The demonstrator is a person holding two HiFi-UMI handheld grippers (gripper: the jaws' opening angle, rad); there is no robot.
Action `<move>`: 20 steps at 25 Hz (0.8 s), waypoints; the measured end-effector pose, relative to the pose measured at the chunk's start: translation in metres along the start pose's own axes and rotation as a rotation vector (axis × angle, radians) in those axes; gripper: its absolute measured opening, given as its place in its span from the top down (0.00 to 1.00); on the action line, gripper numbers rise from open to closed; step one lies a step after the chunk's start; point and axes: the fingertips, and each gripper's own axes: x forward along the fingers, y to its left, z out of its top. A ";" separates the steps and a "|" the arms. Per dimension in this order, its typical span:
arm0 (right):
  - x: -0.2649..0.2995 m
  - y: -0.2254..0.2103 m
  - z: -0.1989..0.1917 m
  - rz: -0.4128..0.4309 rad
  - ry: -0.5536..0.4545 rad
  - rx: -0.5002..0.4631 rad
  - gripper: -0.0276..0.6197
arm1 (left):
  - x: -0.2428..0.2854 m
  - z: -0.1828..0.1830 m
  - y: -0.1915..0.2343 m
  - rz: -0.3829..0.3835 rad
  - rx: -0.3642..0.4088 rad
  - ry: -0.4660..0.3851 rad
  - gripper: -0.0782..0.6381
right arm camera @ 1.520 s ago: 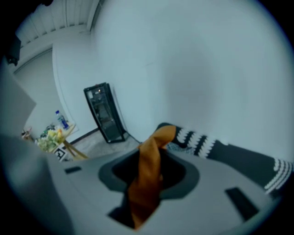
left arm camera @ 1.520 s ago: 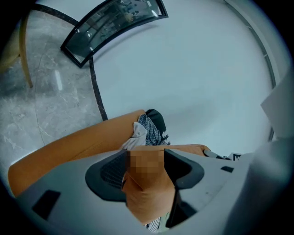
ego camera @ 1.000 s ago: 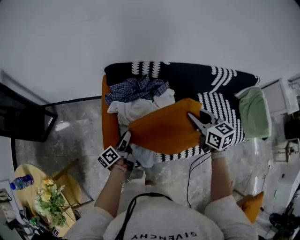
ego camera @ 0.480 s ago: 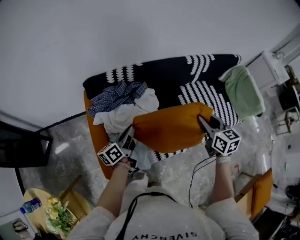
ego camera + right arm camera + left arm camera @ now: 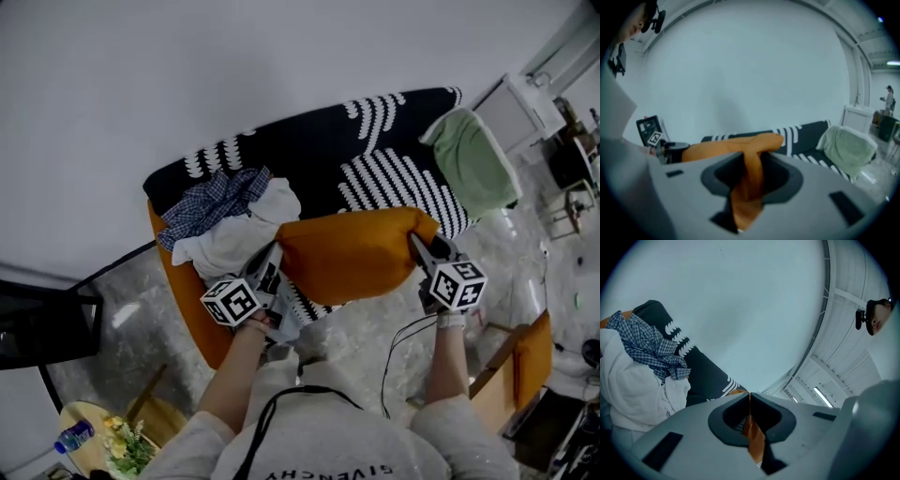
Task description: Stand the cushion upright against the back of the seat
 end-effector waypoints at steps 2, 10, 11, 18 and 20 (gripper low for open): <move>-0.003 -0.011 -0.005 -0.031 -0.004 0.020 0.74 | 0.009 -0.003 -0.008 -0.010 0.015 0.003 0.84; -0.013 -0.059 -0.023 -0.040 -0.080 0.155 0.75 | 0.037 -0.020 -0.042 -0.015 0.045 -0.015 0.84; -0.015 -0.064 -0.024 -0.028 -0.087 0.172 0.75 | 0.039 -0.023 -0.046 -0.022 0.016 -0.032 0.84; -0.023 -0.101 -0.028 0.081 -0.104 0.231 0.77 | 0.060 -0.033 -0.081 -0.013 0.038 -0.108 0.84; -0.022 -0.114 -0.024 0.108 -0.104 0.232 0.78 | 0.071 -0.034 -0.088 -0.003 0.046 -0.132 0.84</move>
